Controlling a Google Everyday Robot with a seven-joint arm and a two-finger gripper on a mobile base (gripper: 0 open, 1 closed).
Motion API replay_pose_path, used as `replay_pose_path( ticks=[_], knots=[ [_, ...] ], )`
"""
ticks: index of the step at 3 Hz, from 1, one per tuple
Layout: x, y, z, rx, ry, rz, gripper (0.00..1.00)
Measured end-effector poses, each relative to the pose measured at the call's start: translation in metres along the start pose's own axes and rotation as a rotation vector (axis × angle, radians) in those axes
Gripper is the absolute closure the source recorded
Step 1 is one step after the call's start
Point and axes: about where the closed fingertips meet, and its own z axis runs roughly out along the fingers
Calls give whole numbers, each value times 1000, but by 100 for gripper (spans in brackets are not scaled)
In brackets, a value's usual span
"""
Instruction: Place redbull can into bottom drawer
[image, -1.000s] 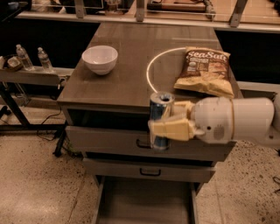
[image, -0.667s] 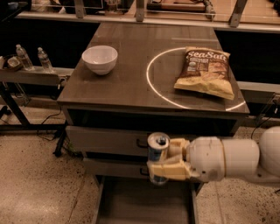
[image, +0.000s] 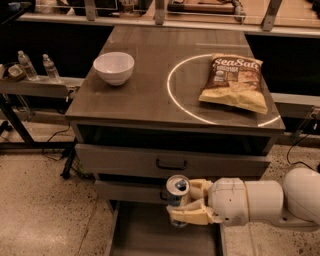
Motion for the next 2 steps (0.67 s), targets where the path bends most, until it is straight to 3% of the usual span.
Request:
replay_pose_path(
  ticks=[1,2],
  knots=[
    [15,-4,9,5,1,-15,100],
    [68,-23,32,18,21,-92,100]
  ],
)
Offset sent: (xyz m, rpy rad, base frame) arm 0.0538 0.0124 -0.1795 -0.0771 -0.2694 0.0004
